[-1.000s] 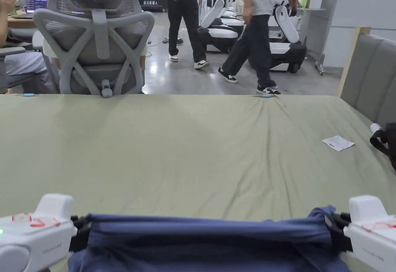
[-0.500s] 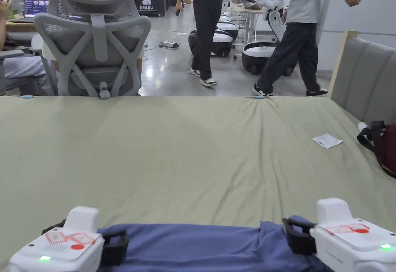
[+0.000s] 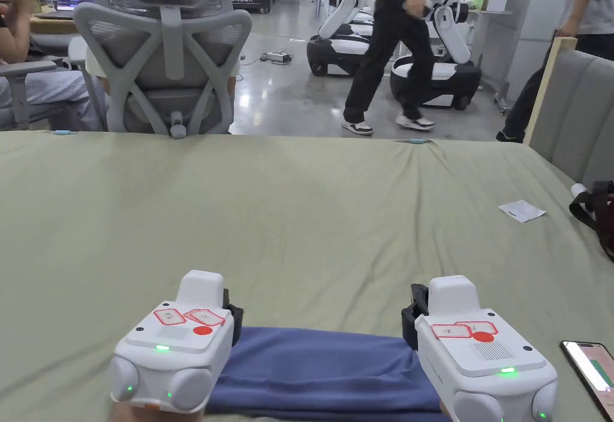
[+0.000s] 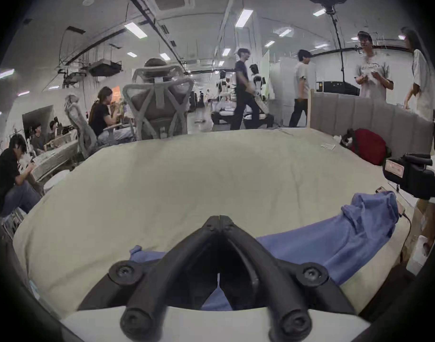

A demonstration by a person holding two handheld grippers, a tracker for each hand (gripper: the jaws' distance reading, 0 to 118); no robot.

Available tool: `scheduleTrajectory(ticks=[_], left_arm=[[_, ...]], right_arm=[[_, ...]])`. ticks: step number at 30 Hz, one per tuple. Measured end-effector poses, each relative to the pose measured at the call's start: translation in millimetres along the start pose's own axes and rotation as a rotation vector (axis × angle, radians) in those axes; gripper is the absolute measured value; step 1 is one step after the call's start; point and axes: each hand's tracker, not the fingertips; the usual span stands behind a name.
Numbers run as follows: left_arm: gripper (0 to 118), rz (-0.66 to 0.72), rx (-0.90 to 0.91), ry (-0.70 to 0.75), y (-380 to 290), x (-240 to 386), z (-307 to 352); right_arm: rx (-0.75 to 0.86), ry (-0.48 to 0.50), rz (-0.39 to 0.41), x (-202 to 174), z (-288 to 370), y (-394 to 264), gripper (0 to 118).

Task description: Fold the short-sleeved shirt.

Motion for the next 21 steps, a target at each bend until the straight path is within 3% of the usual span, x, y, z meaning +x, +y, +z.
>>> scheduleTrajectory(ticks=[4, 5, 7, 8, 9, 12, 16, 18, 20, 21], left_arm=[[0, 0.136, -0.078, 0.042, -22.0, -56.1, -4.8], [9, 0.220, -0.095, 0.030, -29.3, -74.7, -3.2], [82, 0.399, -0.119, 0.003, -44.9, -109.6, 0.8], [111, 0.471, -0.153, -0.001, -53.7, -124.0, 1.0], [118, 0.532, -0.162, 0.008, -62.5, -135.1, 2.9], [114, 0.761, -0.230, -0.087, -87.1, -163.8, -0.1], [111, 1.196, -0.265, -0.505, -131.9, -175.7, -28.5], [105, 1.283, -0.206, -0.573, -140.0, -167.6, -40.6], [79, 1.271, -0.180, -0.530, -135.7, -161.0, -51.7], [39, 1.273, -0.193, -0.486, -132.6, -157.1, -57.8]], right_arm=[[-0.011, 0.002, 0.000, -4.1, -7.1, 1.0, 0], [-0.015, 0.004, 0.001, -6.3, -8.5, -0.6, 0], [-0.026, 0.014, 0.006, -13.2, -12.7, -0.3, 0], [-0.032, 0.020, 0.009, -16.1, -14.3, -1.4, 0], [-0.037, 0.026, 0.012, -19.4, -16.2, -1.3, 0], [-0.046, 0.045, 0.020, -28.2, -19.9, -1.4, 0], [-0.054, 0.064, 0.021, -34.6, -22.8, 0.0, 0], [-0.056, 0.067, 0.020, -35.2, -22.5, 1.0, 0], [-0.059, 0.064, 0.022, -34.2, -21.9, 1.0, 0], [-0.061, 0.061, 0.023, -32.7, -21.7, 0.7, 0]])
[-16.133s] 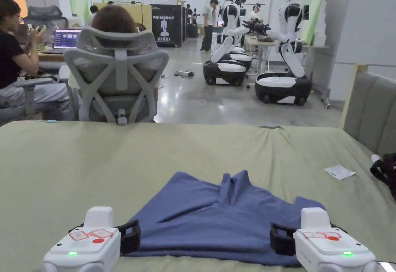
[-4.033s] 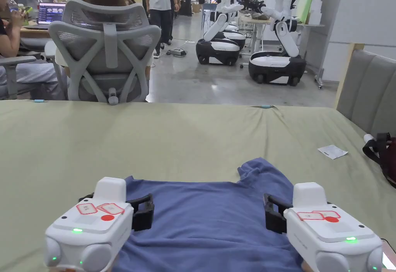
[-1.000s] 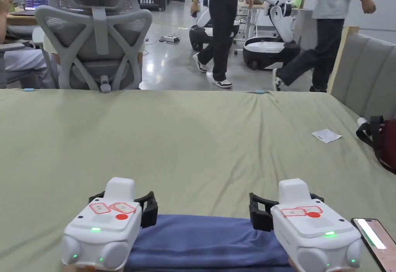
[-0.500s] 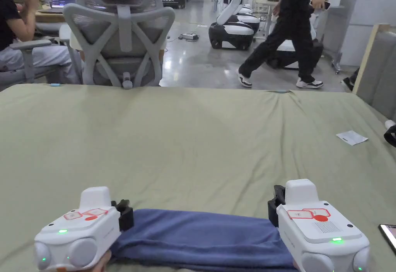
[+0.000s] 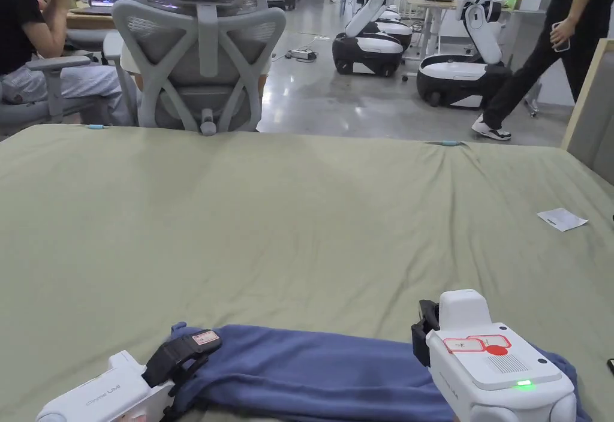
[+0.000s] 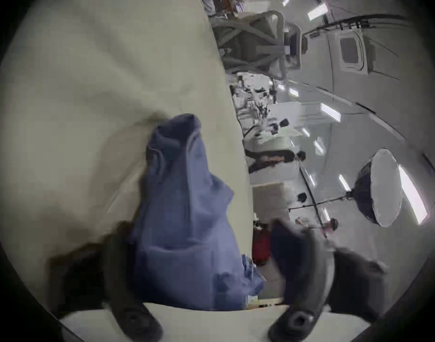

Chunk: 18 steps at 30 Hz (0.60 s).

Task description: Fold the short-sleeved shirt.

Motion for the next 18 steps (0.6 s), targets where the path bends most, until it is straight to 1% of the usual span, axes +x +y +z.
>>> scheduleTrajectory(ticks=[1, 2, 3, 4, 5, 6, 8, 9, 12, 13, 15, 18], left_arm=[[12, -0.008, 0.010, 0.065, 0.4, 2.5, -6.6], [13, -0.057, 0.017, 0.160, 0.0, 6.6, -14.1], [13, -0.104, 0.042, 0.212, -0.7, 10.4, -17.3], [13, -0.147, 0.054, 0.211, -3.3, 18.1, -17.6], [12, -0.165, 0.057, 0.173, -1.4, 23.0, -15.3], [12, -0.176, 0.098, 0.176, 0.7, 29.6, -11.0], [11, -0.266, 0.168, 0.216, 11.0, 40.2, -1.7], [11, -0.330, 0.200, 0.258, 14.8, 47.2, 2.8], [11, -0.560, 0.233, 0.379, 24.0, 73.2, 15.8], [11, -0.664, 0.238, 0.415, 20.2, 84.7, 17.3], [11, -0.856, 0.239, 0.452, 1.4, 109.5, 13.9], [11, -1.150, 0.200, 0.462, -49.6, 147.7, -7.5]], right_arm=[[-0.003, -0.003, 0.001, 0.9, 0.8, 0.6, 0], [-0.008, -0.007, 0.003, 3.2, 0.7, 0.2, 0], [-0.012, -0.010, 0.002, 5.3, 0.5, -0.1, 0], [-0.015, -0.015, 0.001, 7.7, 0.7, -0.6, 0], [-0.017, -0.018, 0.000, 9.7, 1.3, -1.0, 0], [-0.019, -0.021, 0.001, 11.5, 1.4, -1.1, 0], [-0.022, -0.028, 0.003, 14.6, 0.6, -1.3, 0], [-0.023, -0.028, 0.001, 15.6, 0.1, -1.3, 0], [-0.025, -0.026, 0.001, 16.8, -0.9, -1.1, 0], [-0.024, -0.024, 0.002, 16.5, -0.2, -0.8, 0], [-0.023, -0.021, 0.000, 17.4, -0.1, -0.2, 0], [-0.019, -0.016, 0.010, 17.5, 2.9, 1.4, 0]])
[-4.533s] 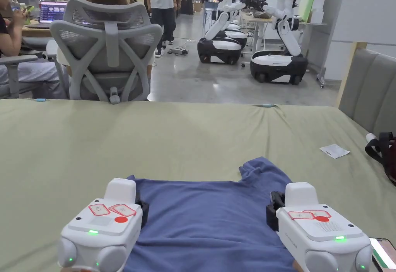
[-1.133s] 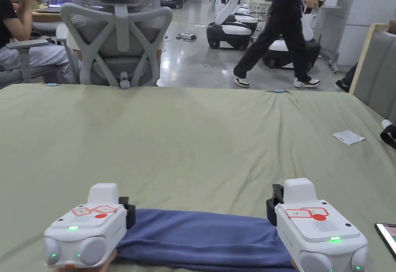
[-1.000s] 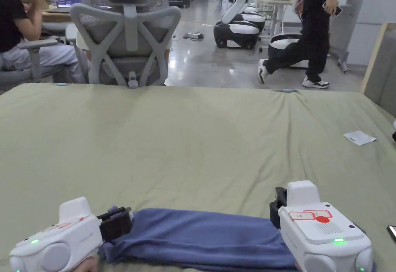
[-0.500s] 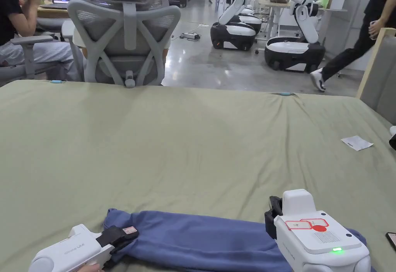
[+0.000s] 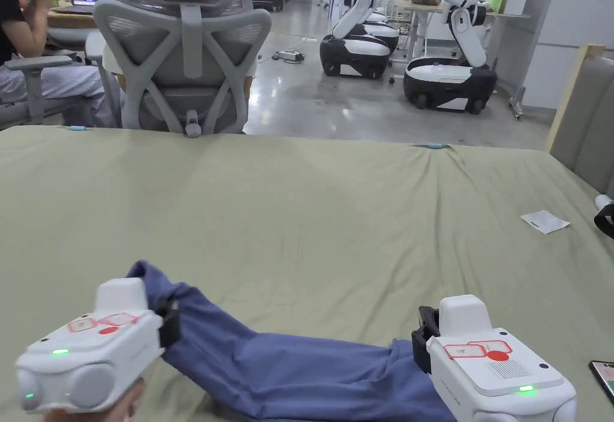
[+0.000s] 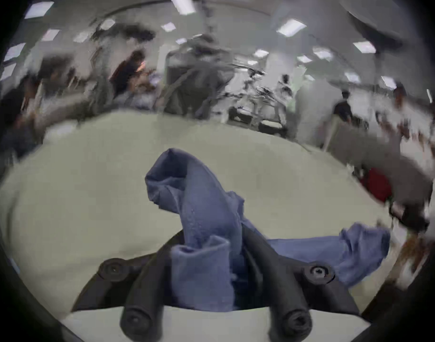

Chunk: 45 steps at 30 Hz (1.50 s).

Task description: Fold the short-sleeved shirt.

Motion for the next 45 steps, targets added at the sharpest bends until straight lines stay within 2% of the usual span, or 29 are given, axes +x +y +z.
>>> scheduleTrajectory(ticks=[6, 8, 10, 11, 12, 13, 14, 16, 19, 21, 22, 23, 24, 25, 26, 29, 32, 38, 41, 45], left_arm=[[10, -0.408, -0.109, -0.155, -24.6, 137.8, -22.8], [10, -0.482, -0.210, -0.176, -46.5, 166.7, -39.4], [15, -0.461, -0.244, -0.161, -60.5, 172.6, -52.2], [29, -0.409, -0.252, -0.160, -62.4, 170.0, -55.8], [67, -0.367, -0.244, -0.168, -60.2, 165.9, -55.7], [93, -0.311, -0.226, -0.201, -53.4, 160.0, -50.8], [93, -0.237, -0.194, -0.253, -43.4, 150.7, -43.0], [107, -0.112, -0.137, -0.305, -22.4, 136.4, -28.7], [104, 0.102, -0.054, -0.307, 0.4, 108.5, -15.2], [102, 0.176, -0.085, -0.236, -0.2, 93.1, -22.4], [93, 0.190, -0.125, -0.214, -4.8, 90.2, -29.1], [76, 0.202, -0.176, -0.226, -11.7, 86.0, -37.3], [32, 0.220, -0.221, -0.238, -20.0, 84.2, -45.1], [8, 0.254, -0.262, -0.248, -29.3, 84.4, -52.9], [3, 0.287, -0.296, -0.278, -39.3, 89.6, -59.1], [0, 0.389, -0.372, -0.431, -60.8, 104.1, -68.8], [0, 0.336, -0.390, -0.477, -71.2, 132.9, -73.3], [0, 0.225, -0.361, -0.468, -64.8, 157.3, -67.7], [0, 0.238, -0.308, -0.410, -54.3, 141.6, -59.6], [0, 0.242, -0.295, -0.417, -48.2, 122.7, -55.2]], right_arm=[[0.006, -0.011, 0.003, 10.4, 7.5, -5.3, 0], [0.002, -0.016, 0.000, 15.2, 9.5, -8.5, 0], [0.000, -0.018, -0.003, 19.4, 11.2, -10.6, 0], [-0.002, -0.018, -0.003, 21.1, 11.7, -11.8, 0], [-0.003, -0.017, -0.002, 22.3, 11.9, -12.1, 0], [-0.005, -0.015, -0.001, 22.8, 11.9, -12.1, 0], [-0.004, -0.012, 0.001, 23.0, 11.8, -12.1, 0], [-0.002, -0.008, 0.002, 23.2, 11.7, -11.9, 0], [0.002, -0.001, -0.010, 23.2, 11.2, -11.5, 0], [0.004, 0.002, -0.015, 23.2, 12.0, -12.1, 0], [0.004, 0.003, -0.018, 23.4, 12.6, -12.8, 0], [0.004, 0.003, -0.021, 23.7, 13.3, -13.7, 0], [0.003, 0.004, -0.022, 24.0, 13.5, -14.3, 0], [0.001, 0.004, -0.024, 24.3, 13.5, -14.9, 0], [-0.002, 0.005, -0.025, 24.6, 13.3, -15.3, 0], [-0.009, 0.004, -0.026, 25.7, 12.6, -16.2, 0], [-0.012, 0.000, -0.030, 27.6, 11.5, -16.6, 0], [-0.015, -0.008, -0.043, 30.3, 11.0, -16.5, 0], [-0.015, -0.008, -0.043, 29.6, 11.4, -16.6, 0], [-0.016, 0.003, -0.048, 25.7, 11.1, -17.1, 0]])
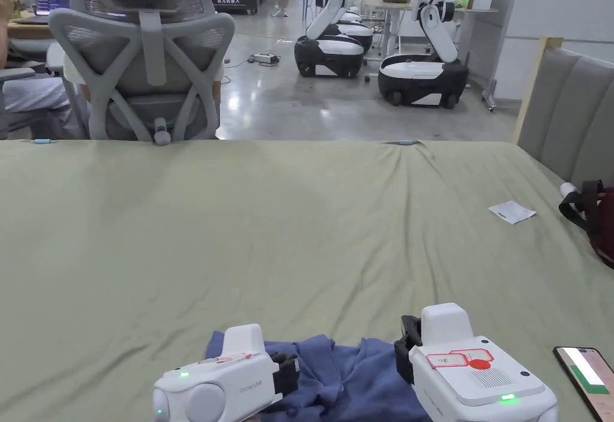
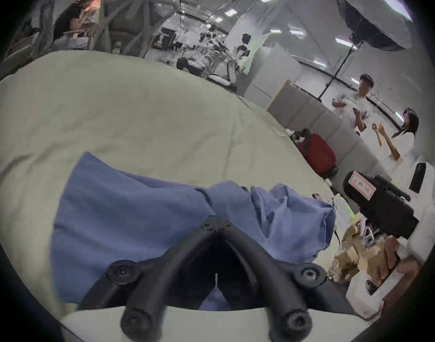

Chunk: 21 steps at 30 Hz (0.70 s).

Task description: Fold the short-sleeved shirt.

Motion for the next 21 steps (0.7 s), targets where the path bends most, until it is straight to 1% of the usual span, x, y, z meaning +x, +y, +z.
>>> scheduleTrajectory(ticks=[1, 4, 5, 7, 8, 9, 10, 12, 14, 15, 17, 19, 20, 21], left_arm=[[0, 0.010, 0.013, 0.007, 1.2, -7.2, 6.6], [0, 0.133, 0.137, -0.011, 8.1, -37.0, 36.9], [11, 0.154, 0.167, 0.009, 9.5, -50.3, 47.5], [86, 0.214, 0.212, 0.063, 10.9, -74.5, 63.1], [115, 0.263, 0.214, 0.088, 10.5, -86.9, 69.8], [117, 0.304, 0.226, 0.088, 8.1, -98.1, 77.5], [113, 0.369, 0.247, 0.071, 7.9, -109.3, 79.5], [115, 0.507, 0.172, 0.006, 1.8, -127.0, 72.4], [115, 0.615, 0.088, -0.131, -12.1, -141.1, 52.9], [111, 0.674, 0.055, -0.192, -20.0, -142.2, 41.2], [98, 0.746, 0.106, -0.353, -31.3, -139.2, 26.1], [74, 0.868, 0.100, -0.404, -34.0, -135.0, 9.7], [53, 0.879, 0.100, -0.360, -34.7, -131.4, 3.8], [17, 0.859, 0.095, -0.302, -34.0, -127.5, 0.2]], right_arm=[[-0.001, 0.004, 0.001, -1.3, 0.4, -0.2, 0], [0.003, 0.008, 0.004, -2.8, 2.8, -0.7, 0], [0.004, 0.008, 0.004, -2.6, 2.8, -0.5, 0], [0.005, 0.008, 0.000, -2.5, 1.9, 0.2, 0], [0.003, 0.010, -0.003, -2.8, 0.6, 1.0, 0], [0.002, 0.012, -0.004, -3.6, -0.2, 1.6, 0], [0.003, 0.014, 0.001, -5.0, -0.9, 2.2, 0], [0.007, 0.020, 0.010, -7.8, -0.9, 3.5, 0], [0.009, 0.025, 0.009, -8.9, -0.3, 4.6, 0], [0.010, 0.024, 0.007, -8.9, 0.1, 4.7, 0], [0.010, 0.023, 0.005, -7.6, 1.1, 4.6, 0], [0.007, 0.016, 0.005, -4.7, 2.0, 3.6, 0], [0.005, 0.013, 0.004, -2.6, 2.2, 3.1, 0], [0.003, 0.009, 0.002, -0.5, 2.3, 2.7, 0]])
